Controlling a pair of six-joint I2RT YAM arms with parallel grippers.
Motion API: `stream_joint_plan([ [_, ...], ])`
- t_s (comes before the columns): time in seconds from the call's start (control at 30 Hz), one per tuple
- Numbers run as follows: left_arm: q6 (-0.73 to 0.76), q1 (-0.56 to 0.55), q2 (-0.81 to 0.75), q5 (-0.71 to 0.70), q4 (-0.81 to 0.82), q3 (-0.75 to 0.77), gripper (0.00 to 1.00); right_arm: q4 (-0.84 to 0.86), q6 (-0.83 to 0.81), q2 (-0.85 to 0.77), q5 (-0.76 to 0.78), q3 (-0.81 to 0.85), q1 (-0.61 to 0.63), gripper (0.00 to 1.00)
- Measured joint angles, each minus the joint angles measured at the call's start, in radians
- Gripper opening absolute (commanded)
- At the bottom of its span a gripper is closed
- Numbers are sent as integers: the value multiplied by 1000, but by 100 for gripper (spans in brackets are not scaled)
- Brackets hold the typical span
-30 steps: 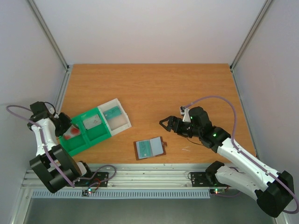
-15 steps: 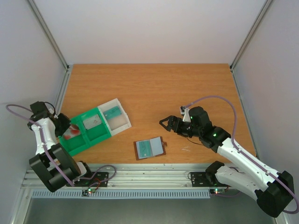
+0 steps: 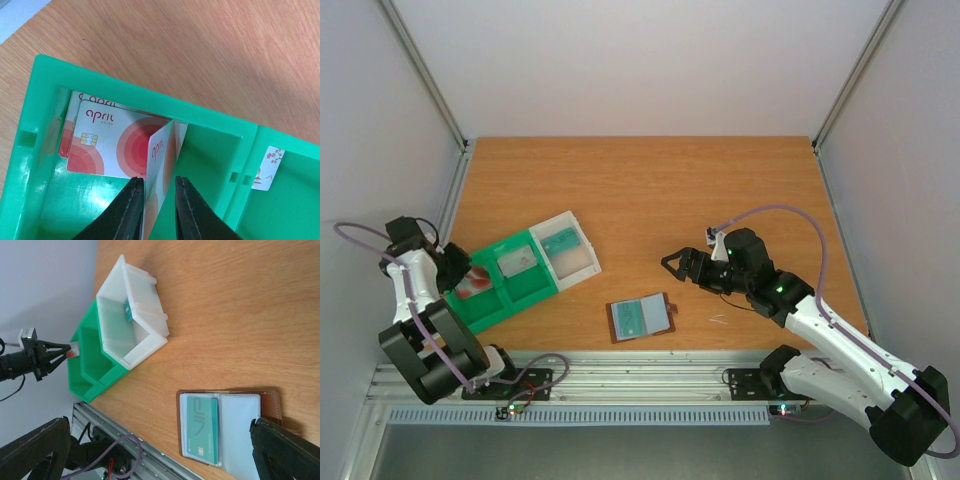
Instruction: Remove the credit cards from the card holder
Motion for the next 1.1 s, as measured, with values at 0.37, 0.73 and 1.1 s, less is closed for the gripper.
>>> stream_joint_plan([
  [0.37,-10,0,45,-27,31,6,19,0,3,-1,8,0,0,99],
  [0.73,-30,-7,79,-47,42,56,27,0,2,-4,14,1,-3,99],
  [1.1,-60,-13,79,-69,47,69,41,0,16,7,14,2,-4,98],
])
